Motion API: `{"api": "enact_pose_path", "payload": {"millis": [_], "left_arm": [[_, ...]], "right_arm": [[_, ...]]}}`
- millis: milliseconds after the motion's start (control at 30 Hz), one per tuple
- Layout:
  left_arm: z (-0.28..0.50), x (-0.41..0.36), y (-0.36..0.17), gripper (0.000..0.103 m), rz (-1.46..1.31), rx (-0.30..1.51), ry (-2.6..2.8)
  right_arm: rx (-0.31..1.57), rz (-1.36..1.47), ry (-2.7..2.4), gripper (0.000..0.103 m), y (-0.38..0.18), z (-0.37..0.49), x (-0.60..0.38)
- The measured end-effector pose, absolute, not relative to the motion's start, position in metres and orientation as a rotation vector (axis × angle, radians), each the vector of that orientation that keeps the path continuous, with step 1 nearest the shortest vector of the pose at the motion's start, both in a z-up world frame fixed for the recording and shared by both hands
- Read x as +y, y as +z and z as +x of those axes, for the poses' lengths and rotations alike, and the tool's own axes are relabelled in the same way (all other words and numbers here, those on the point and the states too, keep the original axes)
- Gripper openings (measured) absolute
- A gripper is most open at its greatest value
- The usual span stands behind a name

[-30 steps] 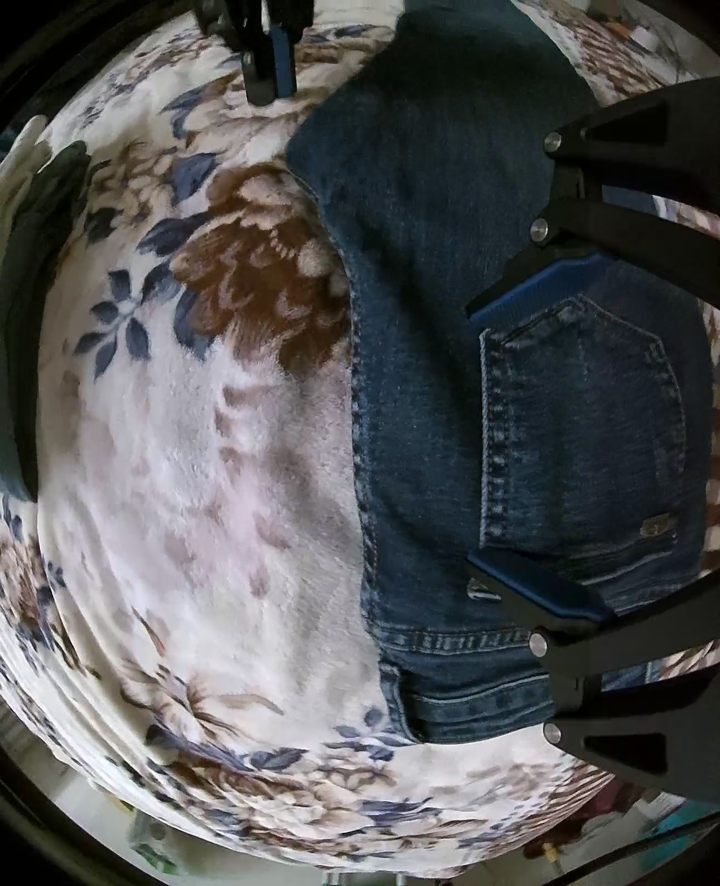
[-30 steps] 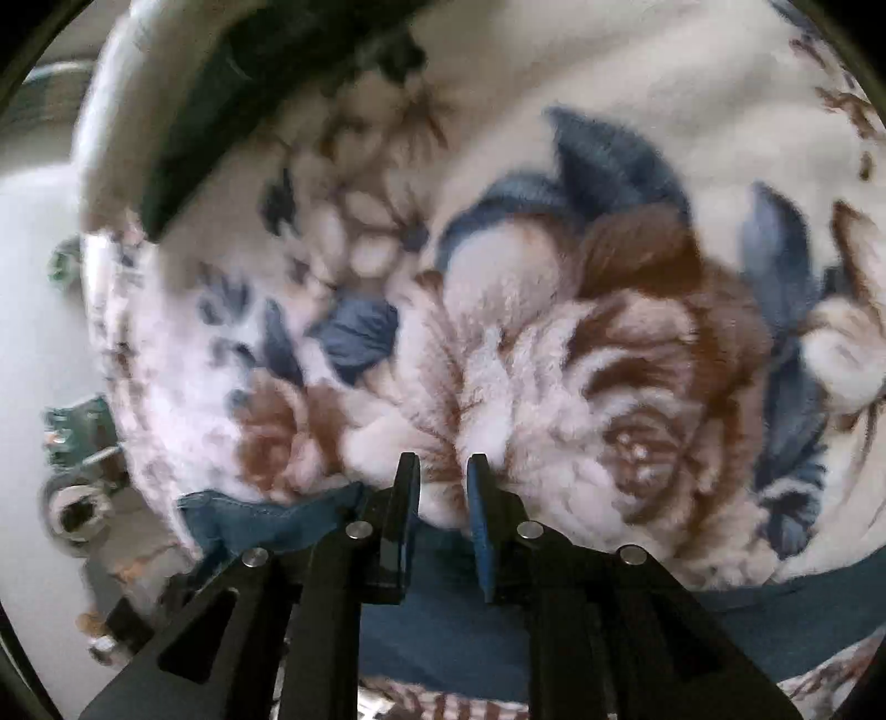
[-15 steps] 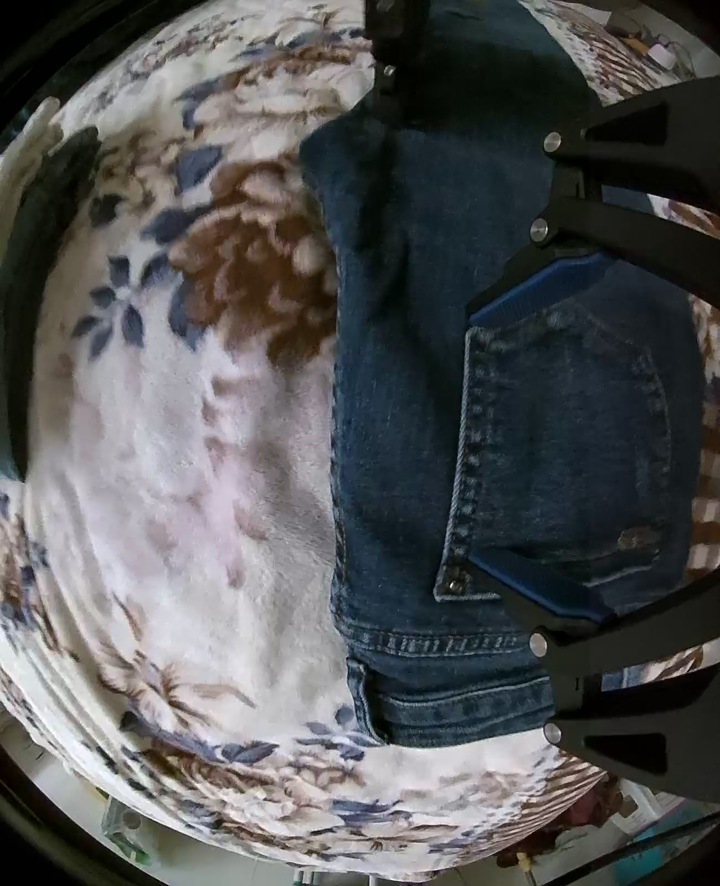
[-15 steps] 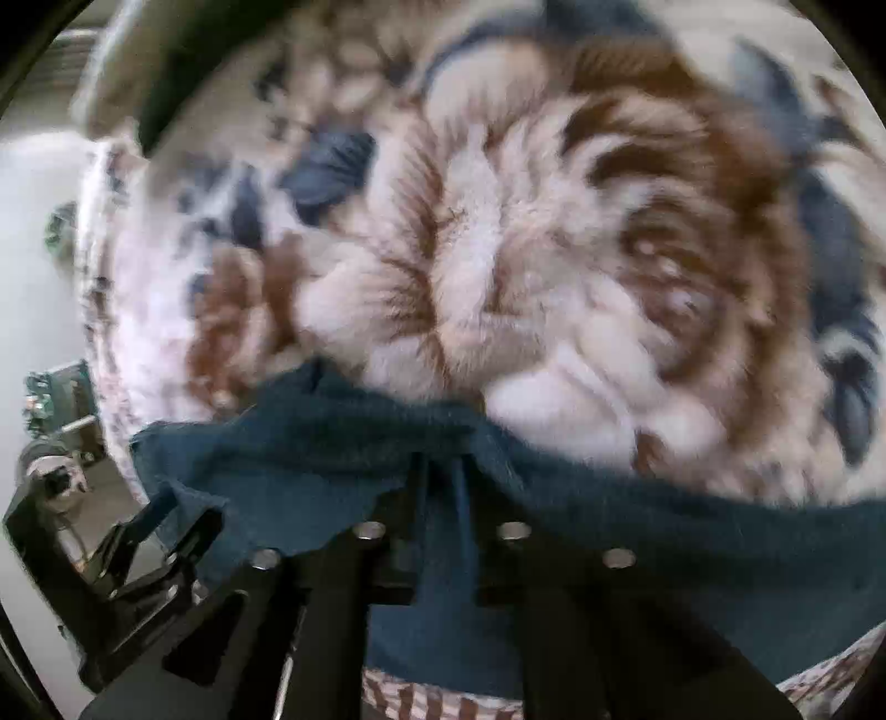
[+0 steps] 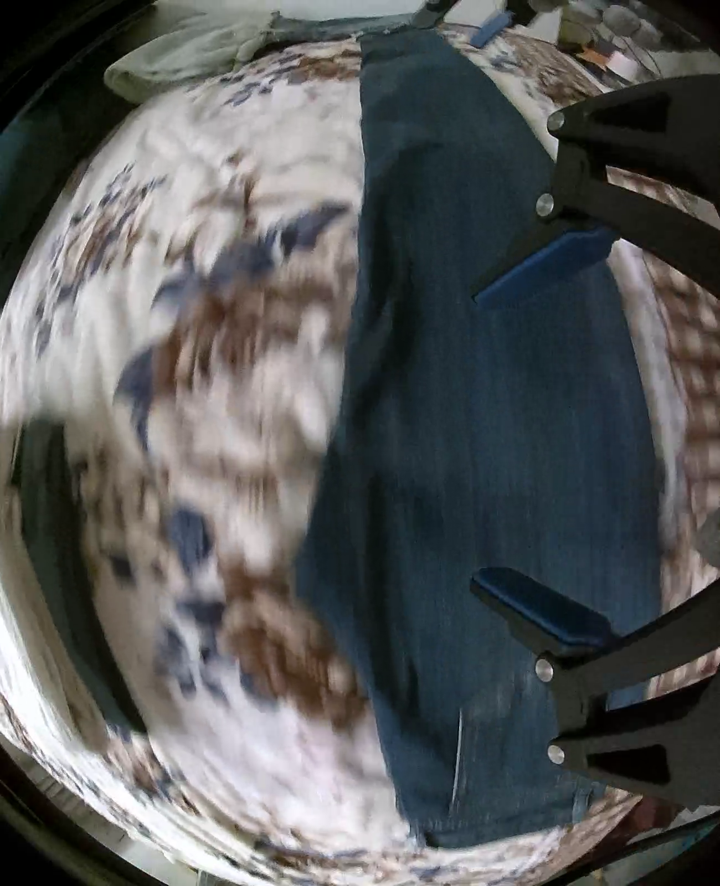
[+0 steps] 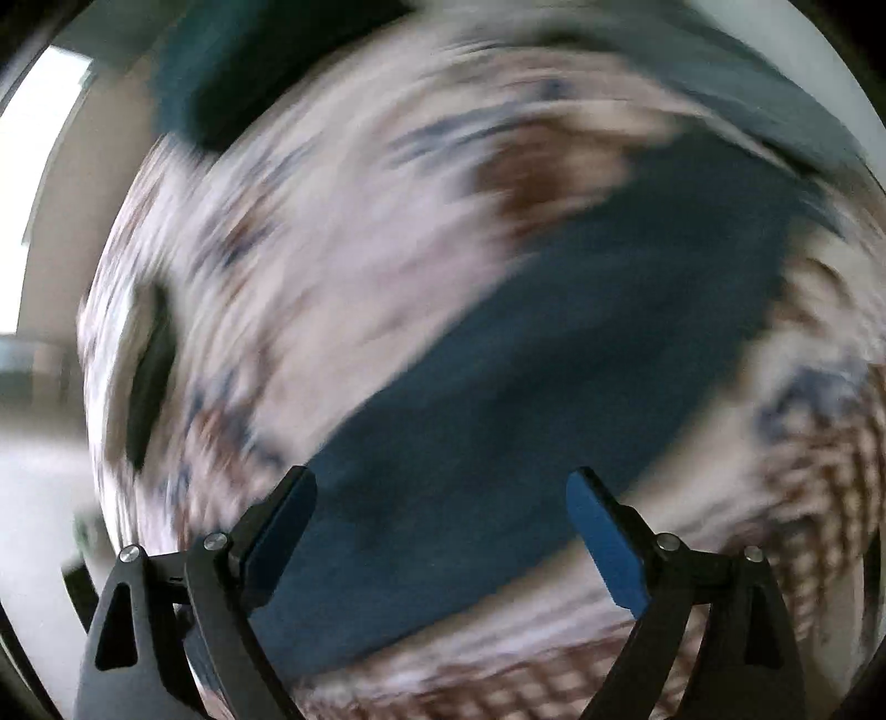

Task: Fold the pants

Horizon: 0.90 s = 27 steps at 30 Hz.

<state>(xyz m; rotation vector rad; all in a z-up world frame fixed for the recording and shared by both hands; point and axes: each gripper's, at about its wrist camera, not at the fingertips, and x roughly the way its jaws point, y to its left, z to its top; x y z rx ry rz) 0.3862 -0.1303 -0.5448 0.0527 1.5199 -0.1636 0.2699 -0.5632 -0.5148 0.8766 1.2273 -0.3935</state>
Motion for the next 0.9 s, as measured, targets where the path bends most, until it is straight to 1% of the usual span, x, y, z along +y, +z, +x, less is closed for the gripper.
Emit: {"api": "enact_pose_path", "payload": {"millis": [67,167,300,400,433,467,500,533,567,633,733,767,800,833,900], "left_arm": [[0.386,-0.161,-0.553,0.096,0.047,1.528,-0.163],[0.385,-0.195,-0.564,0.096,0.041,1.549,-0.169],[0.384,-0.235,-0.579,0.096,0.068,1.571,-0.159],[0.385,-0.257,-0.589,0.096,0.110,1.576,-0.156],[0.385,-0.262,-0.591,0.096,0.126,1.572,-0.154],[0.385,-0.267,-0.594,0.096,0.148,1.567,-0.148],[0.387,-0.270,-0.599,0.096,0.162,1.567,-0.139],[0.388,-0.275,-0.605,0.096,0.167,1.571,-0.132],[0.391,-0.276,-0.611,0.096,0.163,1.581,-0.125],[0.395,-0.277,-0.620,0.101,0.145,1.600,-0.112],[0.395,-0.272,-0.628,0.103,0.104,1.616,-0.110],[0.396,-0.272,-0.631,0.103,0.101,1.621,-0.112],[0.395,-0.271,-0.635,0.103,0.097,1.625,-0.115],[0.395,-0.273,-0.639,0.103,0.094,1.625,-0.121],[0.394,-0.272,-0.643,0.103,0.080,1.599,-0.143]], "right_arm": [[1.154,0.977,-0.498,0.094,-0.527,0.242,-0.634],[1.087,1.055,-0.585,0.094,-0.551,0.220,-0.700],[0.959,1.266,-0.555,0.093,-0.597,0.206,-0.761],[0.865,1.350,-0.473,0.092,-0.619,0.210,-0.782],[0.835,1.352,-0.454,0.083,-0.620,0.212,-0.784],[0.803,1.341,-0.428,0.073,-0.619,0.214,-0.785],[0.780,1.343,-0.395,0.040,-0.617,0.215,-0.786],[0.765,1.352,-0.373,0.036,-0.617,0.215,-0.787],[0.744,1.357,-0.351,0.036,-0.619,0.216,-0.787],[0.735,1.380,-0.314,0.036,-0.629,0.216,-0.790],[0.774,1.403,-0.285,0.036,-0.643,0.225,-0.790],[0.796,1.362,-0.282,0.033,-0.636,0.230,-0.790],[0.811,1.322,-0.286,0.014,-0.630,0.235,-0.790],[0.827,1.286,-0.306,0.009,-0.623,0.237,-0.790],[0.819,1.256,-0.353,0.008,-0.611,0.233,-0.796]]}}
